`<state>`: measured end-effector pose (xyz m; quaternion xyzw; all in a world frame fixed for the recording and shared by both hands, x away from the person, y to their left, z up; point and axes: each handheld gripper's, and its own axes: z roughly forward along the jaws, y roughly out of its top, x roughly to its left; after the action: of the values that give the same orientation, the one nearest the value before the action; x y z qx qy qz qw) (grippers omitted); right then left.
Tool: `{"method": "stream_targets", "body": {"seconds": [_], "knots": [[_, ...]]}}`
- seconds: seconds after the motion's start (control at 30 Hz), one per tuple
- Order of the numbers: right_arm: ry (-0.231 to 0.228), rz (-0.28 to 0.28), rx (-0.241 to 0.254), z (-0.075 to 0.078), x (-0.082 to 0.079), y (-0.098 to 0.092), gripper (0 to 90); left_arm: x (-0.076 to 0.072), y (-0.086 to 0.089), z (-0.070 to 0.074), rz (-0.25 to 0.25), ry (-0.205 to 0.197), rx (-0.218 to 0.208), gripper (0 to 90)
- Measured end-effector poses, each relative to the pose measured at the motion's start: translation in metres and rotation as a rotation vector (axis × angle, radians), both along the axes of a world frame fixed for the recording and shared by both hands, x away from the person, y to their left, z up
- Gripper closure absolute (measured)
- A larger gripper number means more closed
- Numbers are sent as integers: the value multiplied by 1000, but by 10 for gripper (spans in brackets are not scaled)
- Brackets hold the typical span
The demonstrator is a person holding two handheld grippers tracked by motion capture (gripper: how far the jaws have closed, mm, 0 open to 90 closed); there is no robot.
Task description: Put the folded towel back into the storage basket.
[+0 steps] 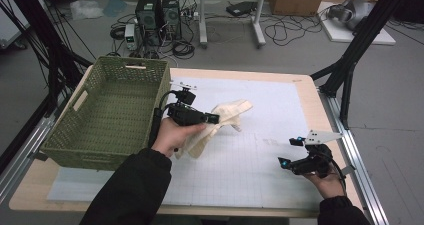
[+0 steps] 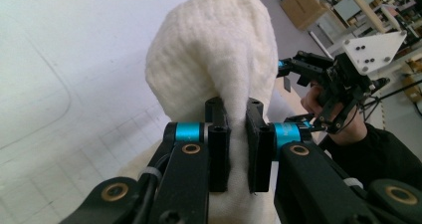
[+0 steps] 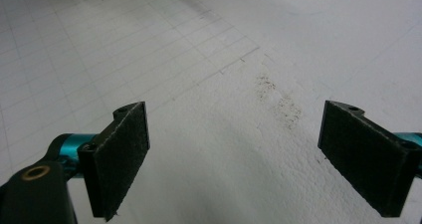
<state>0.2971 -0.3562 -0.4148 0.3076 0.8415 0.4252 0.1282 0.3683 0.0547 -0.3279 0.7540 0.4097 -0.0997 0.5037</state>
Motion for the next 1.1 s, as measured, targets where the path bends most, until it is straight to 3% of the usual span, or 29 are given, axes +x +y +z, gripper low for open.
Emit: {"method": "stream_targets", "body": {"seconds": [0.13,0.33,0.8,1.1], "knots": [[-3,2,-2,0,1,0,119,-1,7,8,-1,0,-8,825],[6,3,-9,-2,2,1,119,-2,16,20,-23,-1,14,825],[-1,5,-12,-2,3,1,119,0,49,34,33,6,-36,825],[3,6,-17,-3,3,2,119,3,59,32,71,-1,-31,825]]}}
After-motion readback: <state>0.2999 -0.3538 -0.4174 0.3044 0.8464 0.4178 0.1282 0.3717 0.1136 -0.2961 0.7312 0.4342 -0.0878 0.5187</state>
